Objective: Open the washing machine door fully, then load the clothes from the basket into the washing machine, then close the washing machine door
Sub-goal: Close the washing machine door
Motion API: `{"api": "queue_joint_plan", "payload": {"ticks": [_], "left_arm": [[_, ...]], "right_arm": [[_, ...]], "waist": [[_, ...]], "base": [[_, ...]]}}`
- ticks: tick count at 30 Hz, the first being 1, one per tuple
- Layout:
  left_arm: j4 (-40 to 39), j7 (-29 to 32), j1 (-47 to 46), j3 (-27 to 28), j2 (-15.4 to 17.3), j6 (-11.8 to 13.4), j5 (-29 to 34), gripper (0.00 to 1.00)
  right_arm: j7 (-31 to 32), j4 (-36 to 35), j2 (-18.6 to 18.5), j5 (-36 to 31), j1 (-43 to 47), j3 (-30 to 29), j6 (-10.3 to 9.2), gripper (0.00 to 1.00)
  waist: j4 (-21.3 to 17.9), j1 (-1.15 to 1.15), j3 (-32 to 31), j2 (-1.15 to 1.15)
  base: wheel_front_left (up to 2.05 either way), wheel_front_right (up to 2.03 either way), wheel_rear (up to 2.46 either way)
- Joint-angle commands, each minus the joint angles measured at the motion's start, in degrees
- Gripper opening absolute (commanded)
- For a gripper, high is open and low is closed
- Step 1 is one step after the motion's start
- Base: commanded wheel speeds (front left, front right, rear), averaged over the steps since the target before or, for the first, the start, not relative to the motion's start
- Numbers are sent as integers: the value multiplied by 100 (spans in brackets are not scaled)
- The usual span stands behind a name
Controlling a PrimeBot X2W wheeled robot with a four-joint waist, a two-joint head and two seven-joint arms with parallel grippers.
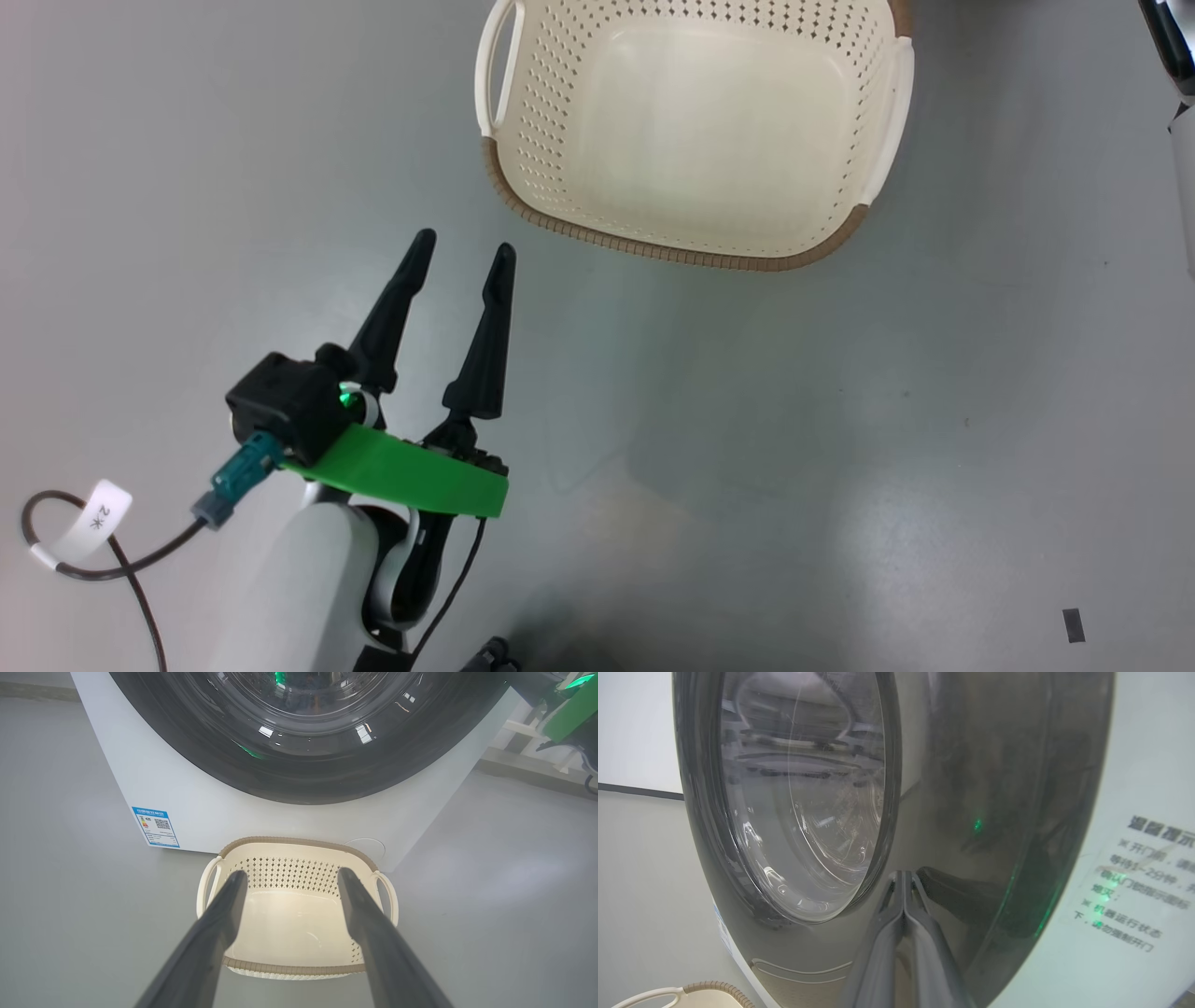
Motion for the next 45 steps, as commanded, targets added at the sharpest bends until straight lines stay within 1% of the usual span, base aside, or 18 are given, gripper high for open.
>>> {"api": "queue_joint_plan", "payload": {"ticks": [1,13,19,24,28,32,38,45], "left_arm": [[-94,-36,-22,207,134,-15,-24,100],[-50,-36,-22,250,143,-15,28,100],[-39,-36,63,328,197,-15,70,100],[-42,-36,167,413,227,-15,108,100],[-34,-36,285,477,270,-15,156,100],[-11,-36,419,590,308,-15,184,100],[-6,-36,664,739,387,-15,276,100],[13,-36,998,923,467,-15,353,100]], "right_arm": [[23,-156,56,-39,-111,-115,-52,0],[23,-122,127,-32,145,13,-52,0],[23,-174,159,43,442,51,-52,0],[23,-292,227,71,847,236,-52,0],[23,-514,380,286,1380,238,-52,0],[23,-898,477,461,2063,168,-52,0],[23,-1476,657,525,3160,-182,-52,0],[23,-1983,1089,482,4283,-660,-52,0]], "waist": [[-13,0,-4,0],[-99,0,-185,0],[-183,0,-461,0],[-314,0,-723,0],[-488,0,-1035,0],[-678,0,-1372,0],[-970,0,-1886,0],[-1332,0,-2383,0]], "base": [[0,0,0],[0,0,0],[0,0,0],[0,0,0],[0,0,0],[0,0,0],[0,0,0],[0,0,0]]}}
